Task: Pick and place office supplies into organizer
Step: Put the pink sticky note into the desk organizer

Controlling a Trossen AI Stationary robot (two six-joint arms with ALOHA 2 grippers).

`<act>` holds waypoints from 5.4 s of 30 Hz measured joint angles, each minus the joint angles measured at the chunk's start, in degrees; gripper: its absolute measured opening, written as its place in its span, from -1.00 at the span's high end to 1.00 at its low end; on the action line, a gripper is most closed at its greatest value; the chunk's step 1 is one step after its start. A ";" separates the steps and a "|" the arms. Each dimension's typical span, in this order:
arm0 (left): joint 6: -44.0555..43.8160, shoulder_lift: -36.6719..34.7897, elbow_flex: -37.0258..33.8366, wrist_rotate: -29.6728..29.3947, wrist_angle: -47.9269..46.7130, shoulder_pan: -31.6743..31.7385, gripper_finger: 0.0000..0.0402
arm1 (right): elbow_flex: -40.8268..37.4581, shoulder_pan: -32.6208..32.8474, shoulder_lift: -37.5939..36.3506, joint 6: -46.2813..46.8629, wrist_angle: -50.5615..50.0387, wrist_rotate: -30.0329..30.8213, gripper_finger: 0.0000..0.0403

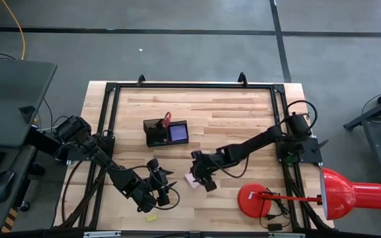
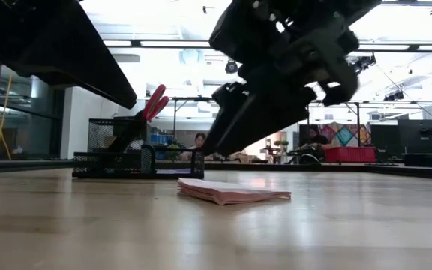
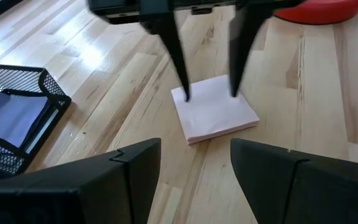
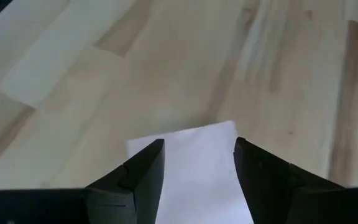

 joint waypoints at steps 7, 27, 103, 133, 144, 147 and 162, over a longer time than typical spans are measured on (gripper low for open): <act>0.11 0.00 -0.01 0.02 0.02 -0.02 0.10 | 0.02 -2.06 2.29 -0.22 1.85 -1.07 0.08; 0.07 0.00 0.00 -0.16 -0.30 -0.02 0.10 | 0.07 -3.94 5.62 -0.88 4.25 -5.22 0.08; 37.88 8.77 0.01 18.17 14.04 5.94 0.10 | 9.99 18.03 5.60 26.72 -28.35 29.42 0.16; 64.51 17.08 4.99 21.58 19.02 6.37 0.10 | 11.54 21.74 5.57 50.63 -50.29 35.15 0.16; 67.19 17.09 4.94 23.22 19.69 8.33 0.10 | 11.54 21.22 5.57 49.76 -47.11 36.88 0.16; 67.55 17.07 4.92 25.45 19.85 9.55 0.10 | 11.54 21.23 5.57 49.93 -46.97 36.84 0.16; 60.96 16.89 4.90 45.23 18.23 17.00 0.79 | 11.54 21.33 5.57 49.59 -46.84 36.87 0.16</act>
